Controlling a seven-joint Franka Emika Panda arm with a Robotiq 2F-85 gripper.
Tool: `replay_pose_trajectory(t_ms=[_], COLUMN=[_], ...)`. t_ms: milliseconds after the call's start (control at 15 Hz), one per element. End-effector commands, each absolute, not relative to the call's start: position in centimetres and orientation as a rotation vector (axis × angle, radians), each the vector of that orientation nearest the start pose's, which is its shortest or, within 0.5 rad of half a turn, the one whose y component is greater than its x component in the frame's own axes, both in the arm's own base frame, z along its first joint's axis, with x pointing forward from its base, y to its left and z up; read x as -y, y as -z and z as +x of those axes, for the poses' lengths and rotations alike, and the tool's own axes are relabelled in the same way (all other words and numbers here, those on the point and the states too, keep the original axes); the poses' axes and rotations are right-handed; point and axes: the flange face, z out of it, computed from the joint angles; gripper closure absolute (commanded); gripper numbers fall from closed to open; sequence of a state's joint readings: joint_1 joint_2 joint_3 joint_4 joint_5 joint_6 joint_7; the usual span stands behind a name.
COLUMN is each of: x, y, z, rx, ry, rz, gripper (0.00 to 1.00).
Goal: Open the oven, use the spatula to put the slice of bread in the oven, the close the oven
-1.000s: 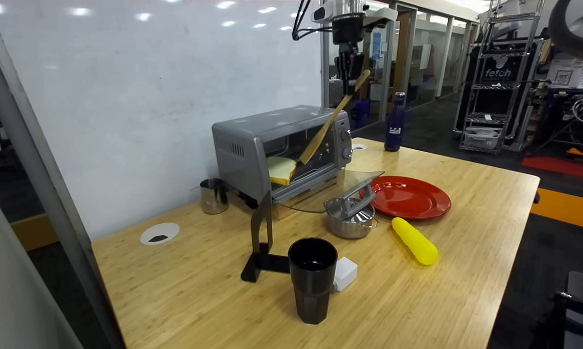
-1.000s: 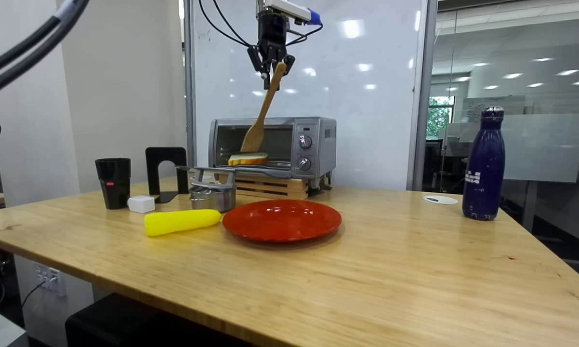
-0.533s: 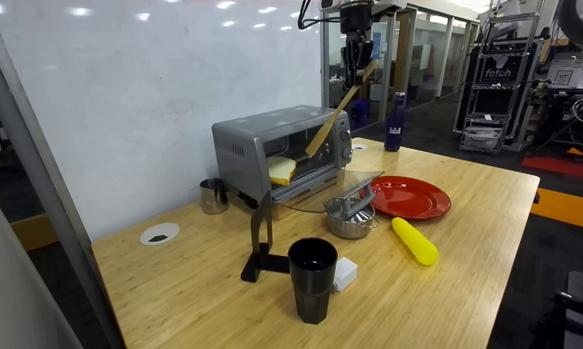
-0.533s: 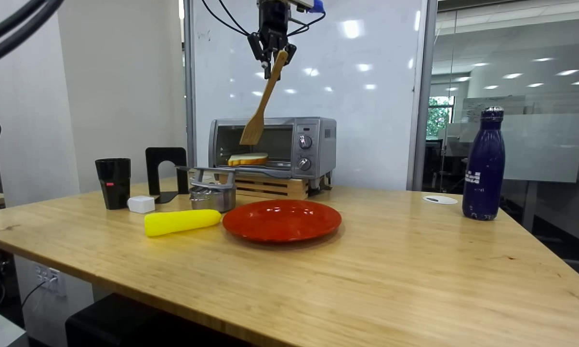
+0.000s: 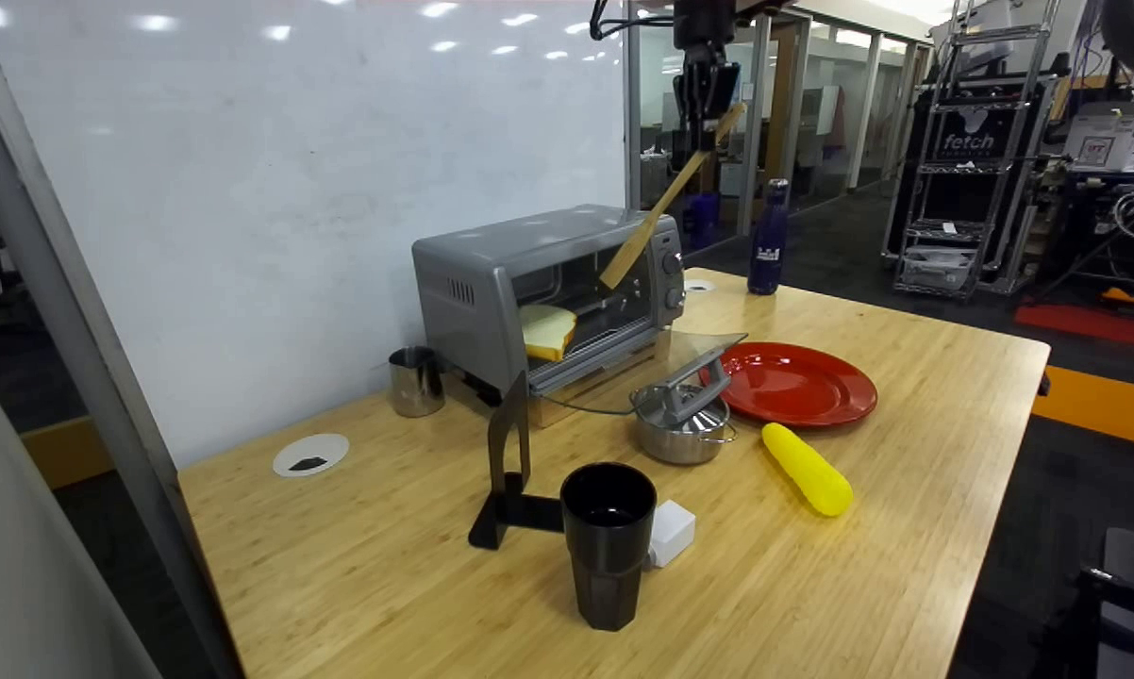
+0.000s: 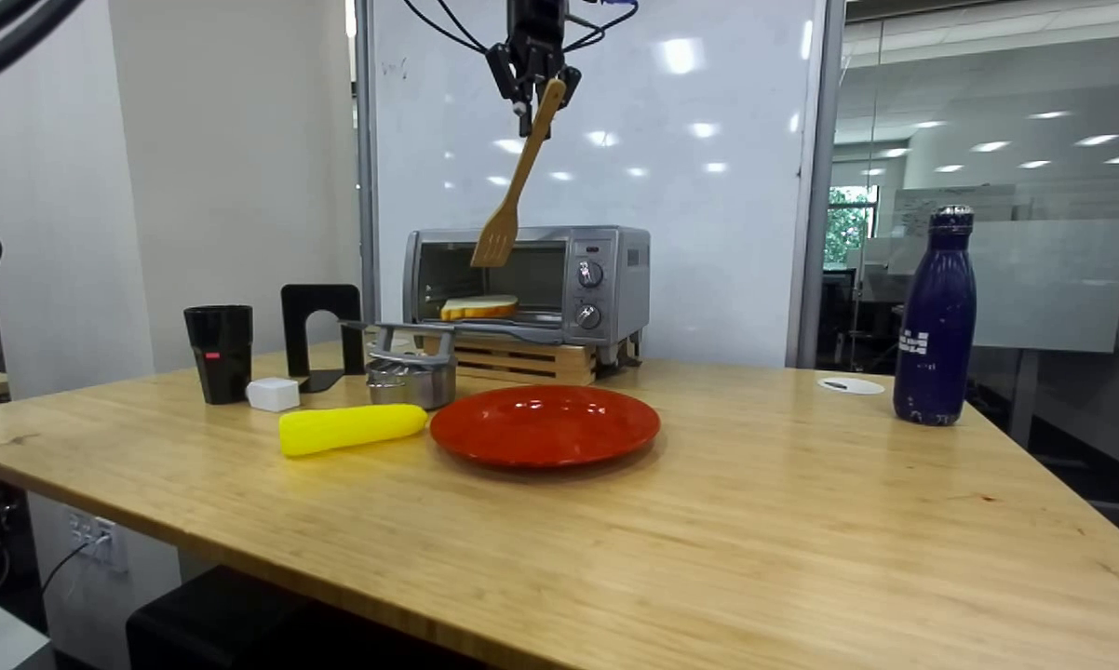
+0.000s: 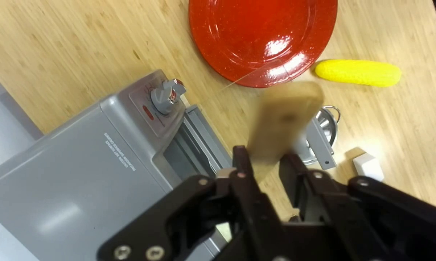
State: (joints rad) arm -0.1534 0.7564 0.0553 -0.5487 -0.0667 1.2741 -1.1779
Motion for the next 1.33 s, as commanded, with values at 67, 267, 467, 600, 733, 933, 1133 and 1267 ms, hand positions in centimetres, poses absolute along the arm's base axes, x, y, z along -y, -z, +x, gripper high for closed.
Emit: replay_pose_trajectory(t_ms=[67, 267, 467, 600, 733, 933, 1133, 1267], x=[10.2, 10.6, 10.6, 10.6, 10.5, 9.5, 8.4, 7.9], y=[-58.1, -58.3, -58.2, -58.2, -58.3, -60.4, -62.9, -64.9], z=[70.2, 70.0, 70.0, 70.0, 69.8, 68.9, 67.7, 66.7], rx=[1.585, 1.590, 1.589, 1.589, 1.593, 1.637, 1.685, 1.709], ry=[-0.058, -0.057, -0.061, -0.062, -0.073, -0.040, 0.000, 0.041], rz=[-2.717, -2.714, -2.712, -2.712, -2.710, -2.684, -2.663, -2.654], gripper=[0.74, 0.74, 0.74, 0.74, 0.93, 0.93, 0.93, 0.93])
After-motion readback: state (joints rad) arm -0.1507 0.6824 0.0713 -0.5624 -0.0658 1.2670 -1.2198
